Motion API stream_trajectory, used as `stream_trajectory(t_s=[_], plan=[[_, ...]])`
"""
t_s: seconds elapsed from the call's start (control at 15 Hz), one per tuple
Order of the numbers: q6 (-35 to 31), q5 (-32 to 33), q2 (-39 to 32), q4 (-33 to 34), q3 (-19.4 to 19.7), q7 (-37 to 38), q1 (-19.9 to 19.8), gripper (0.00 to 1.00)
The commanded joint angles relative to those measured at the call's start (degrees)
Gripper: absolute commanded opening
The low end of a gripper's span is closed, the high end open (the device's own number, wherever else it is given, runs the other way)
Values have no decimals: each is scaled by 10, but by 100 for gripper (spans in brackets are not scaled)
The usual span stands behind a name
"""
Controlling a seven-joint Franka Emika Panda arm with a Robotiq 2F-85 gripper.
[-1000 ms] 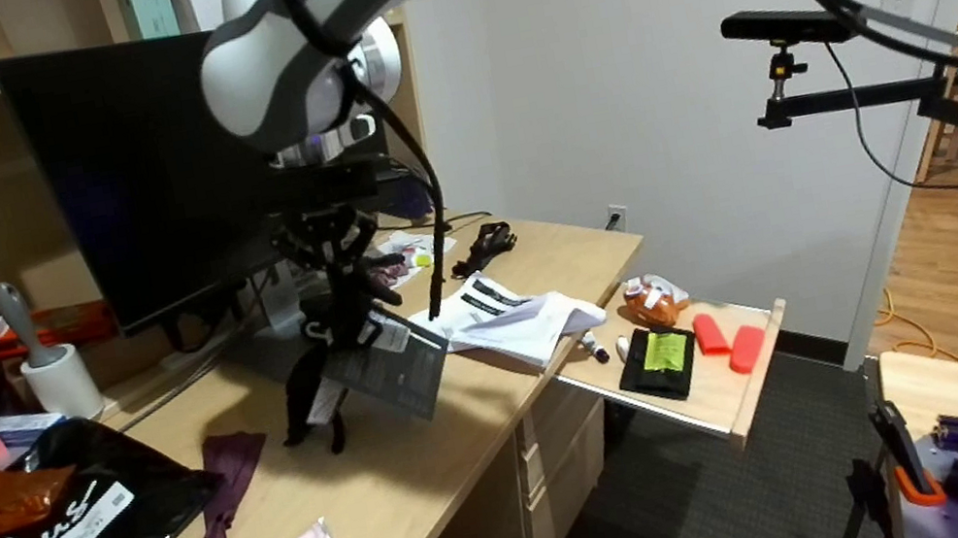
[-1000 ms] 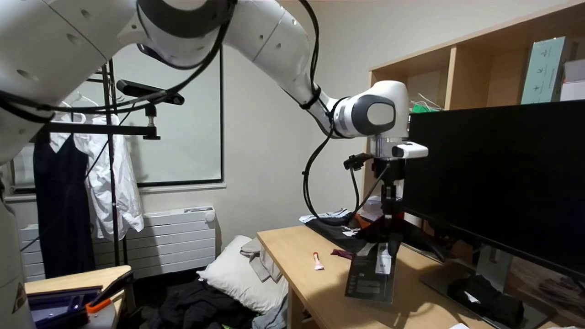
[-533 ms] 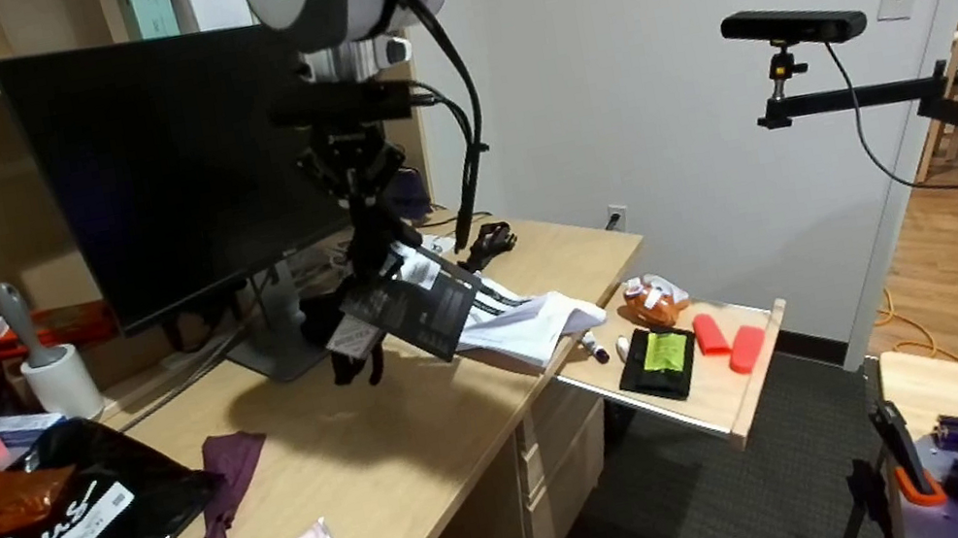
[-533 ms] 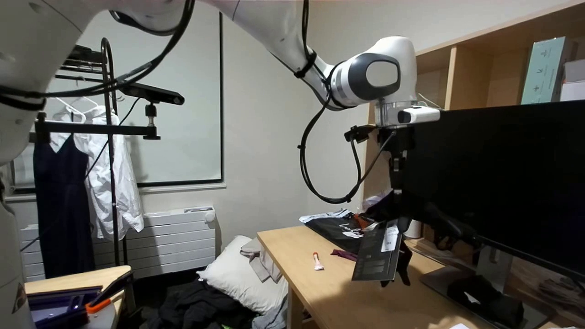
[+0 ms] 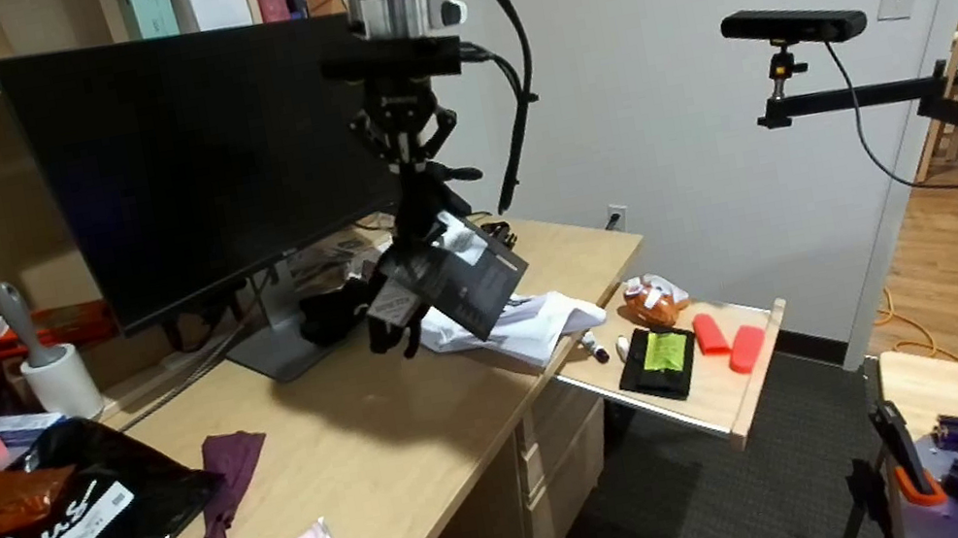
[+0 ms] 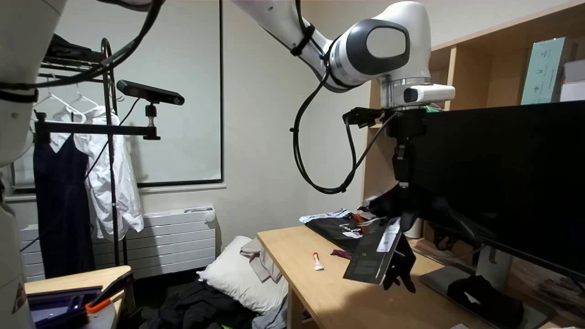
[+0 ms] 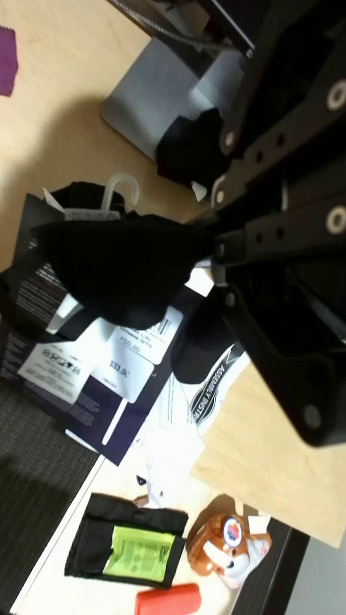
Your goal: Move the black gloves to the right then move the white object to the right then move the purple cloth to the right
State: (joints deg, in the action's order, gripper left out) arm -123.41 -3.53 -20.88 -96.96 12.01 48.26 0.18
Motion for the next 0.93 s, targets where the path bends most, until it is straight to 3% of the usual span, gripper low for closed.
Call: stream_trajectory(t_s=[0.0, 0.27, 0.87], plan=[[18, -8, 32, -42, 3, 16, -32, 8], [37, -18, 28, -44, 12, 25, -60, 8], [96, -77, -70, 44, 17, 26, -123, 8]])
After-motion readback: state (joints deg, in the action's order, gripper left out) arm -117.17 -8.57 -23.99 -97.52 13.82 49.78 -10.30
